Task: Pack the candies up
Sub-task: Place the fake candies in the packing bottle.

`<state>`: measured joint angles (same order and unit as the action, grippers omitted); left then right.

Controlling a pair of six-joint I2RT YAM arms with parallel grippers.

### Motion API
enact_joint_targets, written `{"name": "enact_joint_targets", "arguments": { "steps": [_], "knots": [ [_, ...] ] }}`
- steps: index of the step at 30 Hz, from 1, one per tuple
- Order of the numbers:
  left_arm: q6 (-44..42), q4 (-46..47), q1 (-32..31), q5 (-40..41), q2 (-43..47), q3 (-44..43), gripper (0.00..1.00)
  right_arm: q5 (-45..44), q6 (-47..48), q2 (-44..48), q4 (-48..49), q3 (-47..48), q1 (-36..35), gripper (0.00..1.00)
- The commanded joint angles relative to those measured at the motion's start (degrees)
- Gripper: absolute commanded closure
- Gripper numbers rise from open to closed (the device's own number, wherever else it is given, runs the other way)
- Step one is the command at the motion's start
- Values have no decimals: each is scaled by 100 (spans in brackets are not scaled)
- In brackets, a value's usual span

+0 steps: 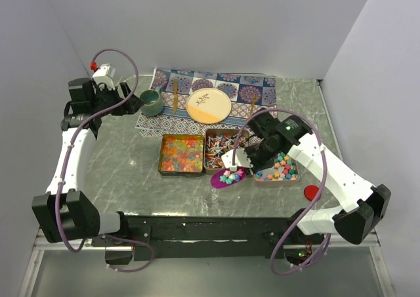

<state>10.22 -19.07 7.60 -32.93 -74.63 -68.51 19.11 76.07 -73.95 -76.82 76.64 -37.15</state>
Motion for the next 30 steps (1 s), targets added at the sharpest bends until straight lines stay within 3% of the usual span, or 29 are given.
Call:
{"name": "enact_joint_targets", "arguments": {
  "steps": [1, 14, 30],
  "knots": [
    [68, 281, 75, 49, 335, 101, 22, -408, 197, -172, -563, 316, -231, 100],
    [252, 606, 181, 111, 827, 558, 23, -1340, 312, -330, -589, 334, -846, 100],
    [560, 966, 269, -56, 1372, 1094, 22, -2711, -207, -576, -589, 518, -1637, 100]
  ]
}}
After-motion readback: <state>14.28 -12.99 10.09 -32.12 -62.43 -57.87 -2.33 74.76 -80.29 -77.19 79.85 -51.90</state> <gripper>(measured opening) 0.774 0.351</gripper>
